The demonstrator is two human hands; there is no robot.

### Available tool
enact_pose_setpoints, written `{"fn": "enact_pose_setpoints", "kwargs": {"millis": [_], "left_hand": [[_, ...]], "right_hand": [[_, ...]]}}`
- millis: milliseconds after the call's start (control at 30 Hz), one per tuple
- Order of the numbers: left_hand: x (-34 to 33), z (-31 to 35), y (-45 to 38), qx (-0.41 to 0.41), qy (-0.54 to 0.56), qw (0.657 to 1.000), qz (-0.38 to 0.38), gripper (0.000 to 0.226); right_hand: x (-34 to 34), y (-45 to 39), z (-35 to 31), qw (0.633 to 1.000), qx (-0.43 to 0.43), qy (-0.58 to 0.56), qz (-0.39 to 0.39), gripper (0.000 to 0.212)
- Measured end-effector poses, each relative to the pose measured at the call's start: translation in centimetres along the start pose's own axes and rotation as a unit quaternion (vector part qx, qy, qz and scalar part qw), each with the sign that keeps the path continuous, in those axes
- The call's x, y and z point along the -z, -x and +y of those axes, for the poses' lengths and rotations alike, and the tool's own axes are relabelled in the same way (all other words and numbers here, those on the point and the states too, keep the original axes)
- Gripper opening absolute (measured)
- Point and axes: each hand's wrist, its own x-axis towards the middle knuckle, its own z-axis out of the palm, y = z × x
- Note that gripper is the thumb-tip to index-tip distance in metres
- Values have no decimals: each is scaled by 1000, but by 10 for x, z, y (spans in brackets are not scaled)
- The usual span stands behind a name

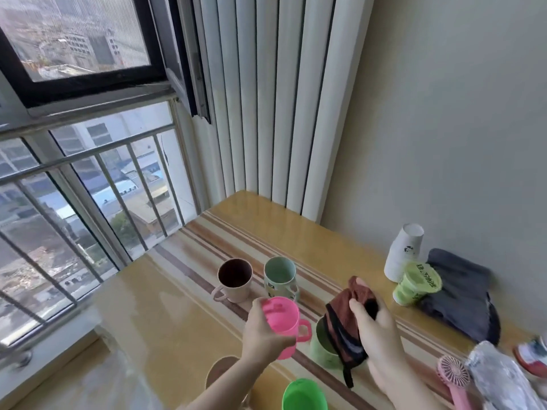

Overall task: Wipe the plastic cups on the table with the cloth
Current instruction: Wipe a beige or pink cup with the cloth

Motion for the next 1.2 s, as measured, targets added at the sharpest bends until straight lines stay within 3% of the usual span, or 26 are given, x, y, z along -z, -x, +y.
{"fn": "enact_pose_setpoints", "kwargs": {"millis": [300,433,500,600,700,800,867,967,1200], "left_hand": [[-10,-44,-28,-12,-104,994,-31,94],[6,-40,-27,-28,-123,990,-70,112],[23,-31,-32,-67,-105,992,-28,93],[61,-23,-52,-110,-57,983,138,45],[95,-39,-88,-21,-145,970,192,55],[107,-67,-114,107,-207,966,112,68],[104,-81,-122,129,-227,962,75,57],[96,-86,-120,97,-189,974,83,29],[113,6,-59,-11,21,996,88,29]], "right_hand": [[-4,-23,28,999,-45,19,-9,25],[-13,-29,21,998,-51,2,-21,30],[-17,-33,17,998,-48,1,-32,30],[-26,-40,13,998,-47,1,-45,31],[-36,-46,17,998,-47,9,-43,37],[-48,-51,27,997,-50,19,-48,41],[-56,-52,28,997,-51,18,-52,40],[-68,-52,23,995,-62,33,-70,32],[-83,-26,-34,995,-23,38,-89,30]]}}
